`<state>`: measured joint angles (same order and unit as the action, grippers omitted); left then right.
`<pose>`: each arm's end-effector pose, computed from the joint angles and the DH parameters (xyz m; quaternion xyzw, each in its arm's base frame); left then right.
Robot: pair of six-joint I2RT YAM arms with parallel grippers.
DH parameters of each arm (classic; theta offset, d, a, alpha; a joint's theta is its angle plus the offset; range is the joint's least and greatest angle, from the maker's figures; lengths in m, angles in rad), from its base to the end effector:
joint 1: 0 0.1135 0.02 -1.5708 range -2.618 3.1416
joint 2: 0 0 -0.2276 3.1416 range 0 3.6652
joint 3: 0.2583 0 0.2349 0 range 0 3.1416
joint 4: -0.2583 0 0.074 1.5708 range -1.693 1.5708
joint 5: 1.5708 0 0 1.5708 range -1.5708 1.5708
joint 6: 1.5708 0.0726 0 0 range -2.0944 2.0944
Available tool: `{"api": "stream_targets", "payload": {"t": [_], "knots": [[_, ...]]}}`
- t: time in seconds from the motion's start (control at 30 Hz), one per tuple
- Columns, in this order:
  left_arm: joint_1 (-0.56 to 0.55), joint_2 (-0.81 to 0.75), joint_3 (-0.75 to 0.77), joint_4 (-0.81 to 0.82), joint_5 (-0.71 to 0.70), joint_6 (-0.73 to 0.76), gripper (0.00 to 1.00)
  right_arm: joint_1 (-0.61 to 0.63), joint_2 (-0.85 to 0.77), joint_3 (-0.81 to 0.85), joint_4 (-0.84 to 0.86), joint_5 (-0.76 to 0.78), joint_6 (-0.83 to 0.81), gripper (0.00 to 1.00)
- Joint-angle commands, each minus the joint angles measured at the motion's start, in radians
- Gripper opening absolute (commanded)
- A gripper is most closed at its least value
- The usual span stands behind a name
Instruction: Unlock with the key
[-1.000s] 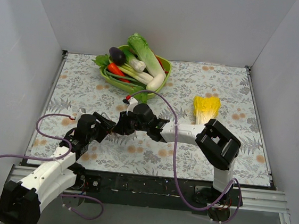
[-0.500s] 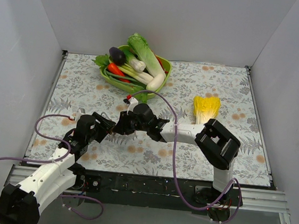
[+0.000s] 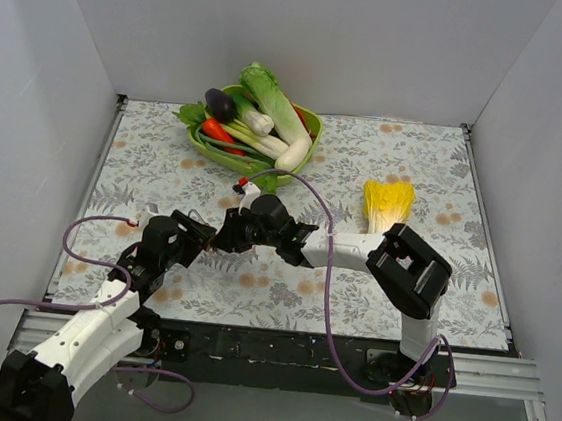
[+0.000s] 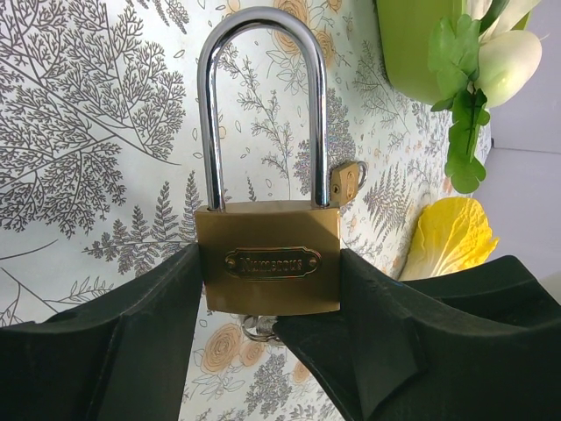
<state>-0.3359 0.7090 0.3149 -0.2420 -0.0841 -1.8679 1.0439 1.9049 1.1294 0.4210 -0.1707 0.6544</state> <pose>0.1887 -0.0594 0.1429 -0.6320 0.6297 -0.3846 0.2369 0.2082 0.3825 0.1618 -0.2060 0.7928 0.4736 0.3236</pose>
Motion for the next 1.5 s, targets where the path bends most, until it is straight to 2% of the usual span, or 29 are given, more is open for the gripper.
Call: {"api": "stream_targets", "payload": {"t": [0.0, 0.4, 0.73, 1.07, 1.47], "knots": [[-0.003, -0.023, 0.044, 0.049, -0.008, -0.016, 0.0, -0.001, 0.003, -0.01, 0.045, -0.003, 0.008, 0.32], [-0.002, -0.025, 0.043, 0.049, -0.008, -0.013, 0.0, 0.015, 0.005, -0.036, 0.064, -0.006, 0.021, 0.31], [-0.003, -0.059, 0.027, 0.073, 0.012, 0.006, 0.0, 0.004, 0.013, -0.048, 0.113, -0.052, 0.054, 0.01], [-0.002, -0.137, -0.023, 0.174, 0.064, 0.049, 0.0, -0.025, -0.029, -0.12, 0.245, -0.131, 0.145, 0.01], [-0.003, -0.187, -0.013, 0.294, 0.156, 0.171, 0.0, -0.051, -0.076, -0.181, 0.395, -0.191, 0.269, 0.01]]}}
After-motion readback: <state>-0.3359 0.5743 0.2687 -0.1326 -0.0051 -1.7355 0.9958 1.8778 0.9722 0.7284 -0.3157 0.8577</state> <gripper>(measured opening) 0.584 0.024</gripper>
